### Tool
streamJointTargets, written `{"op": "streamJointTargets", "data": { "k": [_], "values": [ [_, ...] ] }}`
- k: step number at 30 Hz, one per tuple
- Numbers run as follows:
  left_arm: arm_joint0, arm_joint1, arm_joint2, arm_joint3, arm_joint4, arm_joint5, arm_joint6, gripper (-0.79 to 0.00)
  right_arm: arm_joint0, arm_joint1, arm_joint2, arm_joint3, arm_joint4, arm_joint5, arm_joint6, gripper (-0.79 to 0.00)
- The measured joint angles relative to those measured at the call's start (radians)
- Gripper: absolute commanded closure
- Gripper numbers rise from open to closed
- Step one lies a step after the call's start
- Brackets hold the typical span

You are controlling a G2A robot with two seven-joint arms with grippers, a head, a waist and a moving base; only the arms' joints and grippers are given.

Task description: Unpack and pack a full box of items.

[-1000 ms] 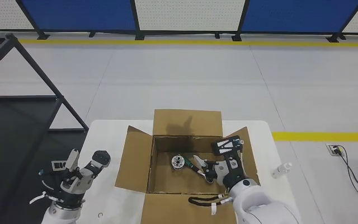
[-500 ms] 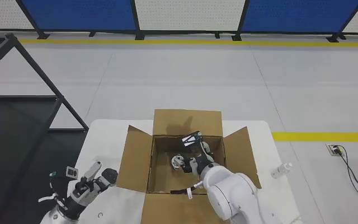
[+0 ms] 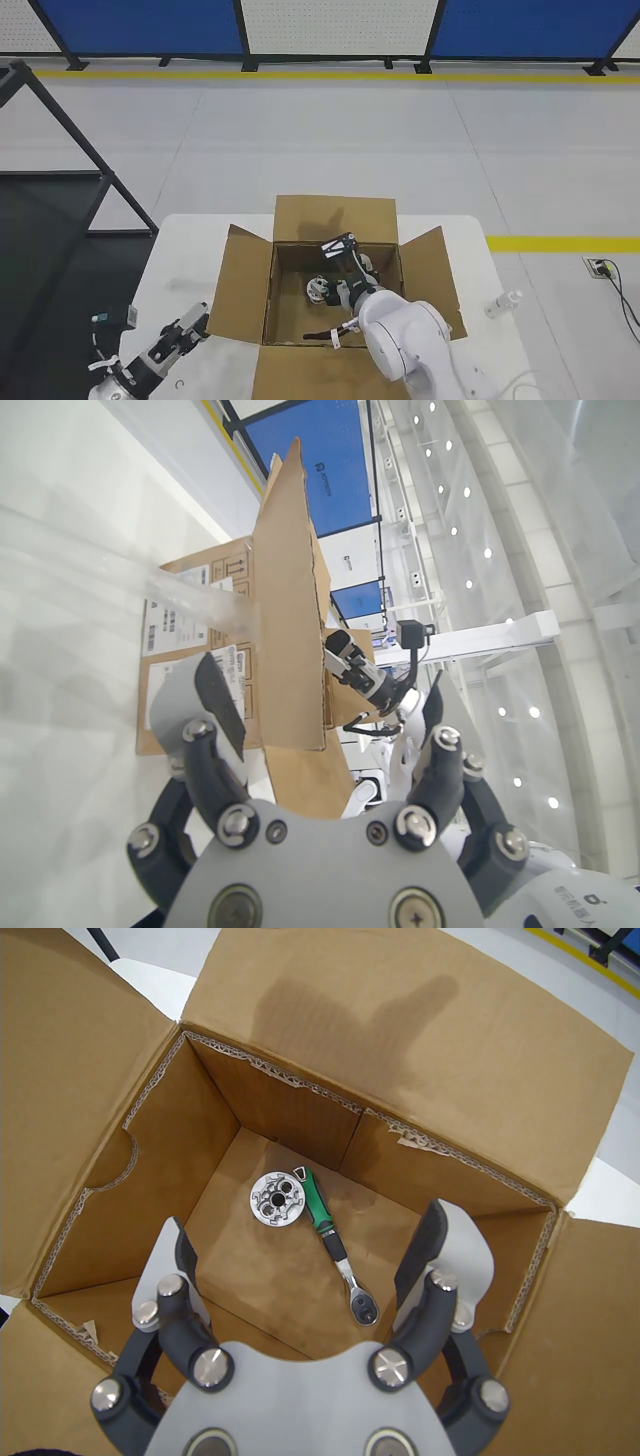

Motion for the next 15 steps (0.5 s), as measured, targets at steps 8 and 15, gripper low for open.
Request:
{"op": "streamJointTargets", "data": {
  "k": [8, 15],
  "values": [
    [-0.007, 0.004, 0.022, -0.003, 0.048, 0.002, 0.014, 0.0, -0.033, -0.003, 0.024, 0.008, 0.009, -0.031, -0.044, -0.785],
    [-0.018, 0.008, 0.032, 0.0, 0.06, 0.01, -0.008, 0.0, -0.035, -0.01, 0.03, 0.018, 0.012, -0.047, -0.042, -0.785]
  ]
}}
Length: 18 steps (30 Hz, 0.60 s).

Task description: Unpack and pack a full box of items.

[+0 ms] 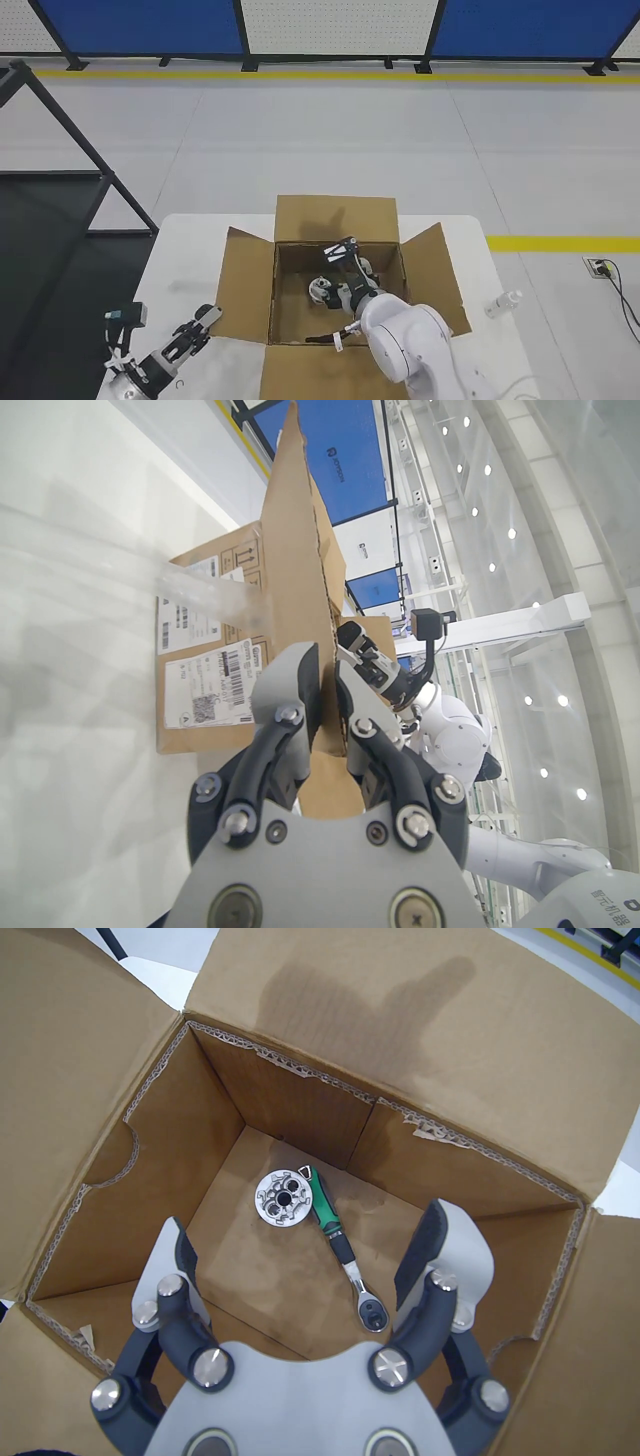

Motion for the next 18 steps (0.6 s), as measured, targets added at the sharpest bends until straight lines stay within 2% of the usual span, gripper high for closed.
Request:
{"op": "streamJointTargets", "data": {
  "k": [18],
  "values": [
    [0.047, 0.006, -0.057, -0.002, -0.046, -0.024, 0.047, 0.0, 0.047, -0.025, -0.016, 0.09, 0.032, -0.063, 0.009, -0.785]
  ]
}}
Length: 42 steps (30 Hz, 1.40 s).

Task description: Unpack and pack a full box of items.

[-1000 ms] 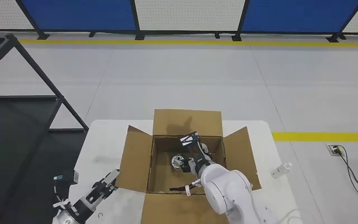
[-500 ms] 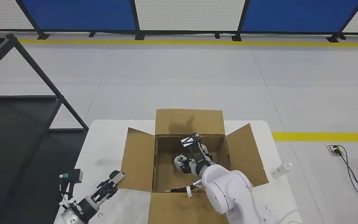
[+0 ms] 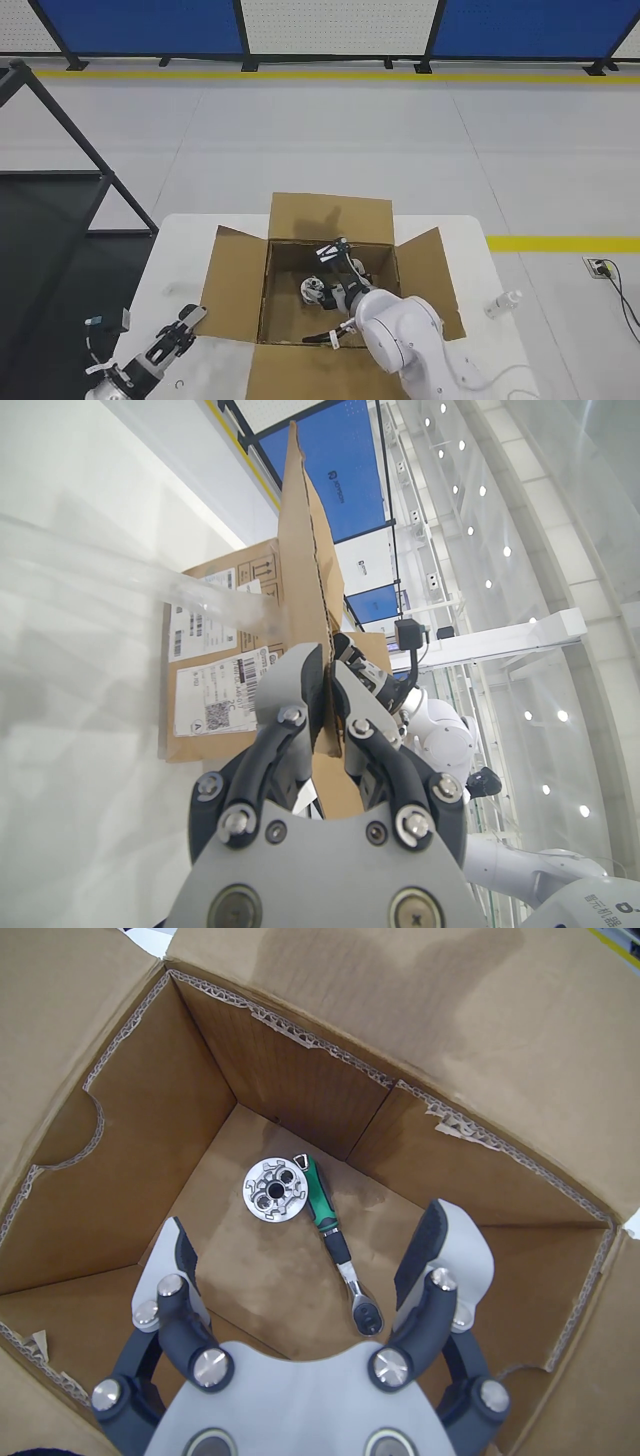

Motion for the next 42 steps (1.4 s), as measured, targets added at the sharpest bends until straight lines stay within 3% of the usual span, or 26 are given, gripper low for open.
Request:
{"op": "streamJointTargets", "data": {
  "k": [20, 23, 25, 28, 35, 42],
  "values": [
    [0.008, 0.009, -0.046, 0.071, -0.017, -0.013, 0.003, -0.003, 0.028, -0.017, -0.031, 0.048, 0.007, -0.022, 0.004, -0.785],
    [0.006, 0.01, -0.047, 0.074, -0.019, -0.013, 0.004, -0.302, 0.029, -0.022, -0.037, 0.088, 0.023, -0.045, -0.004, -0.785],
    [0.004, 0.01, -0.049, 0.075, -0.031, -0.011, 0.005, -0.4, 0.052, -0.032, -0.059, 0.129, 0.031, -0.05, -0.001, -0.785],
    [0.004, 0.011, -0.055, 0.075, -0.043, -0.008, 0.007, -0.785, 0.097, -0.052, -0.101, 0.197, 0.047, -0.042, -0.005, -0.785],
    [0.015, 0.011, -0.074, 0.071, -0.088, -0.01, 0.015, -0.785, 0.199, -0.107, -0.201, 0.349, 0.077, -0.035, -0.019, -0.785],
    [0.017, 0.006, -0.098, 0.06, -0.237, -0.033, 0.049, -0.785, 0.277, -0.163, -0.271, 0.503, 0.11, -0.027, -0.041, -0.785]
  ]
}}
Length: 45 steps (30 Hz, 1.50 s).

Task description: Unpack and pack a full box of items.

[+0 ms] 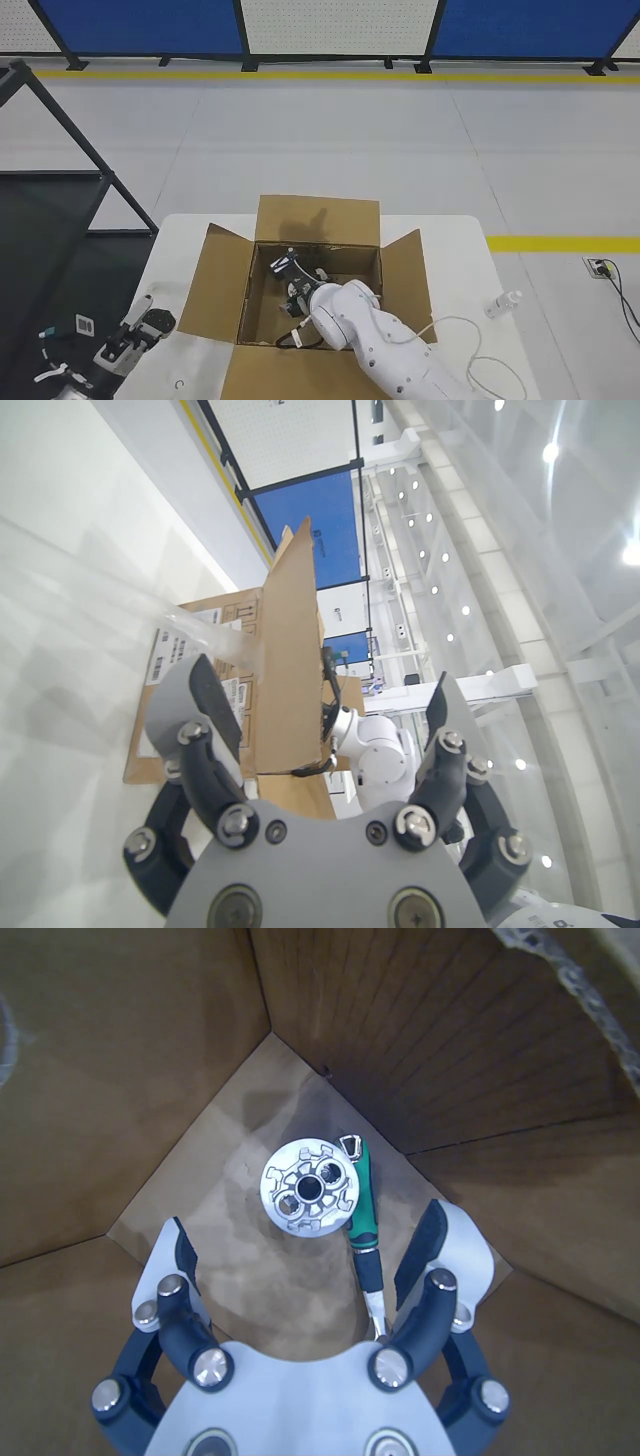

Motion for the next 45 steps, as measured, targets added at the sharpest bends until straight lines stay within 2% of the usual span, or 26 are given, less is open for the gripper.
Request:
{"op": "streamJointTargets", "data": {
  "k": [5, 7, 8, 10, 15, 17, 23, 27, 32, 37, 41, 45],
  "values": [
    [-0.001, -0.003, -0.008, -0.002, -0.055, -0.02, 0.018, -0.785, 0.034, -0.032, -0.015, 0.092, 0.04, -0.01, -0.037, -0.773],
    [-0.001, -0.004, -0.008, -0.002, -0.059, -0.026, 0.026, -0.785, 0.044, -0.043, -0.017, 0.127, 0.054, -0.012, -0.052, -0.64],
    [-0.002, -0.004, -0.007, -0.002, -0.063, -0.029, 0.029, -0.785, 0.048, -0.048, -0.017, 0.142, 0.059, -0.012, -0.057, -0.508],
    [-0.002, -0.005, -0.005, -0.003, -0.074, -0.035, 0.035, -0.785, 0.058, -0.058, -0.02, 0.177, 0.069, -0.014, -0.065, -0.471],
    [-0.001, -0.006, -0.006, -0.005, -0.081, -0.038, 0.037, -0.785, 0.075, -0.08, -0.024, 0.24, 0.091, -0.032, -0.084, -0.259],
    [-0.001, -0.006, -0.006, -0.005, -0.082, -0.038, 0.038, -0.785, 0.081, -0.087, -0.024, 0.259, 0.095, -0.035, -0.092, 0.0],
    [-0.005, -0.007, -0.002, -0.002, -0.076, -0.039, 0.039, -0.785, 0.07, -0.089, -0.012, 0.215, 0.05, -0.013, -0.13, 0.0],
    [-0.01, -0.007, 0.004, -0.001, -0.072, -0.037, 0.037, -0.785, 0.02, -0.061, 0.033, 0.07, -0.009, 0.004, -0.105, 0.0],
    [-0.024, -0.007, 0.019, 0.002, -0.065, -0.03, 0.028, -0.785, -0.134, 0.007, 0.133, -0.281, -0.17, -0.004, -0.005, 0.0],
    [-0.046, -0.006, 0.044, 0.01, -0.051, -0.018, 0.015, -0.785, -0.326, 0.061, 0.226, -0.678, -0.338, -0.08, 0.097, 0.0],
    [-0.061, -0.005, 0.061, 0.017, -0.043, -0.013, 0.011, -0.785, -0.428, 0.081, 0.264, -0.902, -0.44, -0.116, 0.122, 0.0],
    [-0.07, -0.005, 0.072, 0.022, -0.038, -0.013, 0.012, -0.785, -0.51, 0.092, 0.31, -1.066, -0.535, -0.096, 0.124, 0.0]
  ]
}}
